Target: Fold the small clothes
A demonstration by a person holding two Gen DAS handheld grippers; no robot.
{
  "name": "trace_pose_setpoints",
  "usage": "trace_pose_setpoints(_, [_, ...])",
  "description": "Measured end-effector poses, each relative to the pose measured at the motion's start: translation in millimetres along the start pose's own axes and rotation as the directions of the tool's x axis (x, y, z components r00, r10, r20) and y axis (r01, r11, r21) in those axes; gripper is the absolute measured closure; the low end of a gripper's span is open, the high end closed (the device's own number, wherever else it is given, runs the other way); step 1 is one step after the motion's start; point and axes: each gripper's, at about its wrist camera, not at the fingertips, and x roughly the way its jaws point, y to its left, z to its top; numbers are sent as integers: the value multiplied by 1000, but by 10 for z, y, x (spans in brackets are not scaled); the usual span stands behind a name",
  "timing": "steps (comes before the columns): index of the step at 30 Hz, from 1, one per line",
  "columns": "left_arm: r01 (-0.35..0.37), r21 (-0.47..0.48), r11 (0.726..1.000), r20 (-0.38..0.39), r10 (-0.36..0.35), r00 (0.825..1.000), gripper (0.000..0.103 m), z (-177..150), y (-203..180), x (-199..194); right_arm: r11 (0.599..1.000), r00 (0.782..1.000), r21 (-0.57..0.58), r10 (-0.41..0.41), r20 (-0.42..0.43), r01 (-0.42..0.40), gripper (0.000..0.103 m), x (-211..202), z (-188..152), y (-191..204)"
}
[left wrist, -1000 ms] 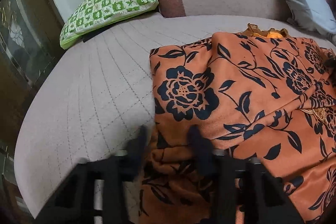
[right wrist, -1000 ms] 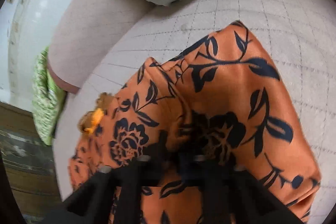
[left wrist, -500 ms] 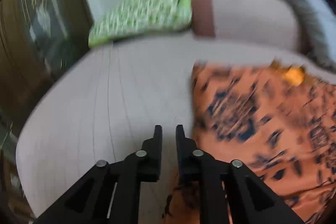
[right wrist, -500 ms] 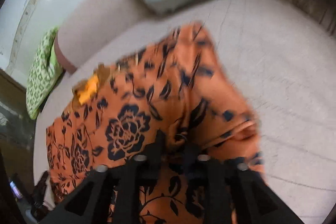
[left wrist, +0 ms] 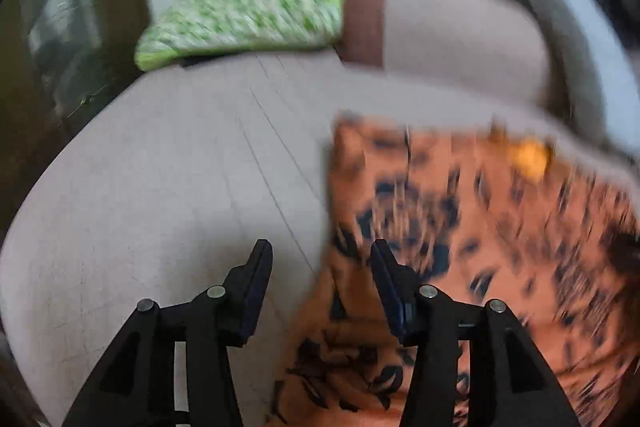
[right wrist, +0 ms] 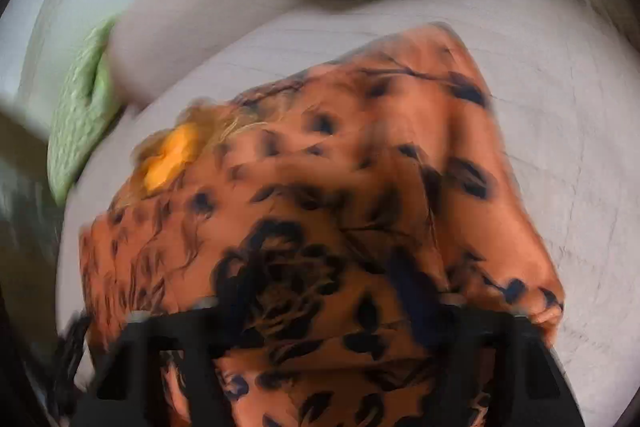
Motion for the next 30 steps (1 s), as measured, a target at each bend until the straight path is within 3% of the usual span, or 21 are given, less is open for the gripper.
trace_pose_setpoints(2, [-18, -6, 1000, 17, 18, 1000, 45, 12, 6, -5, 993, 998, -114, -5, 67, 12, 41, -222, -13, 393])
trace_pose_setpoints(3, [-25, 25, 999, -46, 26, 999, 43, -5, -50, 123, 984, 997, -177, 46, 64, -34, 41, -262, -32, 611])
trace_pose_setpoints(5, [-15, 52, 999, -216, 26, 976, 42, -116, -115, 429, 942, 986, -293, 166, -23, -165, 35, -213, -104, 1116])
trace_pose_setpoints(7, [0, -27, 1000, -209, -5, 978, 35, -111, 6, 427, 875, 935, -334, 310, -175, -352, 35, -23, -246, 1618])
trace_pose_setpoints(9, [2, -56, 998, -212, -14, 977, 35, -70, 80, 427, 792, 841, -310, 429, -330, -526, 35, 279, -463, 2055])
trace_pose_setpoints(11, [18, -103, 995, -232, -42, 972, 34, -68, 154, 472, 776, 785, -251, 448, -427, -579, 35, 699, -597, 2257])
trace_pose_setpoints(13, [18, -96, 995, -230, -40, 972, 34, -43, 180, 486, 837, 816, -207, 388, -429, -507, 40, 1081, -584, 2203])
trace_pose_setpoints(14, [14, -84, 996, -230, -33, 973, 34, -44, 195, 488, 851, 806, -89, 449, -386, -517, 46, 1108, -516, 2076])
trace_pose_setpoints(15, [16, -90, 996, -228, -37, 973, 34, -61, 242, 455, 855, 804, -18, 478, -354, -517, 45, 1027, -475, 2020])
trace_pose_setpoints(16, [15, -103, 995, -225, -38, 974, 34, -61, 258, 421, 841, 794, -21, 501, -345, -540, 42, 895, -461, 2061])
trace_pose_setpoints(18, [0, -135, 991, -226, -31, 974, 34, -40, 359, 370, 785, 742, -68, 548, -385, -615, 39, 745, -479, 2253])
trace_pose_setpoints(20, [-27, -198, 980, -216, -16, 976, 34, -31, 511, 293, 757, 715, -87, 565, -413, -648, 35, 725, -489, 2401])
trace_pose_setpoints(21, [-49, -242, 969, -187, 3, 982, 34, -25, 623, 221, 769, 735, -111, 543, -406, -630, 34, 784, -500, 2425])
trace_pose_setpoints(22, [-72, -272, 960, -161, 28, 987, 34, -19, 716, 166, 824, 800, -152, 457, -389, -545, 34, 887, -520, 2390])
trace_pose_setpoints(23, [-96, -296, 951, -147, 54, 988, 34, -24, 807, 119, 858, 815, -110, 425, -394, -501, 43, 1029, -528, 2298])
trace_pose_setpoints(24, [-107, -322, 941, -149, 61, 987, 34, -29, 906, 107, 866, 817, -63, 442, -370, -497, 55, 1031, -521, 2226])
trace_pose_setpoints(25, [-109, -349, 931, -160, 55, 986, 34, -40, 993, 118, 863, 818, -47, 457, -349, -503, 55, 951, -521, 2231])
trace_pose_setpoints(26, [-109, -380, 919, -178, 43, 983, 34, -58, 1079, 140, 850, 814, -71, 471, -341, -522, 47, 878, -526, 2304])
trace_pose_setpoints(27, [-105, -415, 904, -197, 24, 980, 35, -78, 1167, 168, 832, 805, -95, 489, -337, -546, 45, 829, -554, 2429])
trace_pose_setpoints(29, [-96, -473, 876, -199, 0, 980, 35, -119, 1276, 165, 761, 732, -102, 565, -381, -641, 44, 776, -599, 2679])
trace_pose_setpoints(30, [-100, -490, 866, -189, 7, 982, 35, -115, 1270, 153, 728, 694, -98, 590, -412, -678, 37, 781, -635, 2803])
